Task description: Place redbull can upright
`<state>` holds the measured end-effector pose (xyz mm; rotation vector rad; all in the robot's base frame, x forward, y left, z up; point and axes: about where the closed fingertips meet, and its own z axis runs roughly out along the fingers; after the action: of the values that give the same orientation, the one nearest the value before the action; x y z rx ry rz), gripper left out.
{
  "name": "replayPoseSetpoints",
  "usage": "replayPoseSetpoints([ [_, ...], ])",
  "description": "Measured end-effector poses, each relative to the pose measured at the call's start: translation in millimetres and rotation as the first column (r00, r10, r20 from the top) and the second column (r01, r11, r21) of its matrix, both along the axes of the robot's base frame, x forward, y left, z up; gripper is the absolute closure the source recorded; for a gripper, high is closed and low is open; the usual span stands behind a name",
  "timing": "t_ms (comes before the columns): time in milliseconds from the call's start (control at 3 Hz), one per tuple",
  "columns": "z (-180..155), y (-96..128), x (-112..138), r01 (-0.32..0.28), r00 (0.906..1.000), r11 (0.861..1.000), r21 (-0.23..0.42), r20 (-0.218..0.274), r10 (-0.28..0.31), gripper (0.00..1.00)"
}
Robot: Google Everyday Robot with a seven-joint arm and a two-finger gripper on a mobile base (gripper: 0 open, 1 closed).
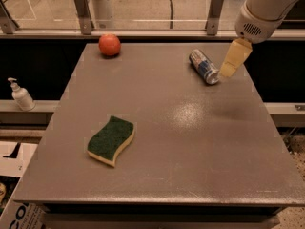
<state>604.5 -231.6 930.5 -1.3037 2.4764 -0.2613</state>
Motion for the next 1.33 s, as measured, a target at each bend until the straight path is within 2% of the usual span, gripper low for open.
replayPoseSetpoints([
  [333,-1.3,-1.4,0.4,0.006,1.0,1.0,0.002,-0.002,-0.006,0.0],
  [667,-6.3,-4.5,9.8,0.07,0.9974,0.995,0.076,-0.021,-0.069,0.0],
  [1000,-15.4,-9.1,27.0,0.19,0.9812,0.963,0.19,-0.069,-0.18,0.0],
  [1333,-20.3,-9.3,47.5,0.292,0.956,0.919,0.265,-0.11,-0.272,0.0],
])
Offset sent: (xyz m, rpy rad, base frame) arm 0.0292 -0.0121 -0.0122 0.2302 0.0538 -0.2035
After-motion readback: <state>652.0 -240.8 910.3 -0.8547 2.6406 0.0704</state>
